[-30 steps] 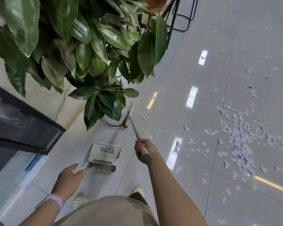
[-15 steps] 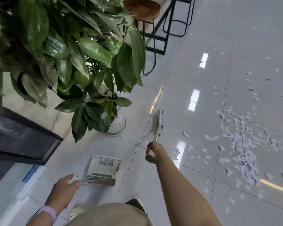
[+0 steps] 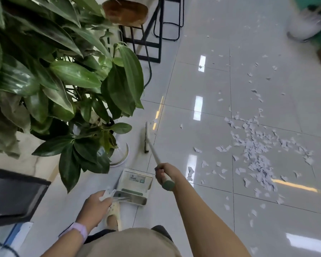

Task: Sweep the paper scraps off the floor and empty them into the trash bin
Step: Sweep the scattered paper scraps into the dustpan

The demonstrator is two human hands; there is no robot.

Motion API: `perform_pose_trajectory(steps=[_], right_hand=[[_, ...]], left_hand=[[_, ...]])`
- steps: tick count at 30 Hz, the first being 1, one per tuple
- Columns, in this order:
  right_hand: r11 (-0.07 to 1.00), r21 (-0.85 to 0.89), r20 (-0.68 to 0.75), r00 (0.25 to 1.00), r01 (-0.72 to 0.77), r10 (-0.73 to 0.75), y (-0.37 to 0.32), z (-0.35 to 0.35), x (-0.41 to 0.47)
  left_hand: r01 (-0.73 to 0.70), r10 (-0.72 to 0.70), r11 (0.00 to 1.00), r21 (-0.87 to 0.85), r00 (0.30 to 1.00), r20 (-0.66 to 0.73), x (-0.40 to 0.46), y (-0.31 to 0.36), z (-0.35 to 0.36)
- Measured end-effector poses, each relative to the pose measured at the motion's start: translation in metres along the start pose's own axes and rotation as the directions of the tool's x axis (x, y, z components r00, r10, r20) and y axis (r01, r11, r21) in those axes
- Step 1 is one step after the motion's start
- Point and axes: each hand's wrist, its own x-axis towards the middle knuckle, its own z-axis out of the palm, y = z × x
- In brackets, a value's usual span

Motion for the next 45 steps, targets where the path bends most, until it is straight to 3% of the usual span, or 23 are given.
perform_pose_trajectory(steps=[4,8,14,18,23,28,33,38,45], right_hand=[[0.993,0.116,0.076,0.997,-0.036,0.027,-0.025,0.018,0.034],[0.971,0.238,-0.014,0.999,0.036,-0.034,-0.045,0.050,0.059],[0.946,0.243,-0.171,0.969,0.216,-0.178,-0.063,0.065,0.053],[0.897,0.346,-0.186,0.957,0.274,-0.221,-0.049,0.026,0.008],[0.809,0.577,-0.014,0.991,0.115,-0.132,-0.029,-0.040,-0.052],[0.872,0.488,0.054,0.998,-0.036,0.011,-0.017,-0.041,-0.088],[0.891,0.435,0.089,0.991,-0.129,0.100,-0.007,-0.038,-0.087],[0.891,0.412,0.139,0.979,-0.191,0.146,0.030,-0.035,-0.076],[0.892,0.433,-0.035,0.986,-0.130,0.161,0.044,-0.090,-0.074]], left_hand=[[-0.065,0.053,0.995,0.076,0.988,0.148,0.033,0.029,-0.005],[-0.134,0.095,0.978,0.157,0.967,0.236,0.079,0.069,-0.024],[-0.215,0.161,0.958,0.189,0.951,0.265,0.116,0.101,-0.025],[-0.200,0.151,0.961,0.192,0.958,0.244,0.115,0.107,-0.007],[-0.099,0.095,0.995,0.027,0.988,0.119,0.093,0.113,0.018],[0.017,-0.019,0.997,-0.074,1.000,-0.016,0.073,0.093,0.022],[-0.064,0.062,0.983,0.173,0.998,0.014,0.054,0.064,0.008],[-0.094,0.093,0.949,0.302,0.996,0.019,0.051,0.046,-0.004],[-0.092,0.069,0.913,0.398,0.995,0.071,0.056,0.042,-0.004]])
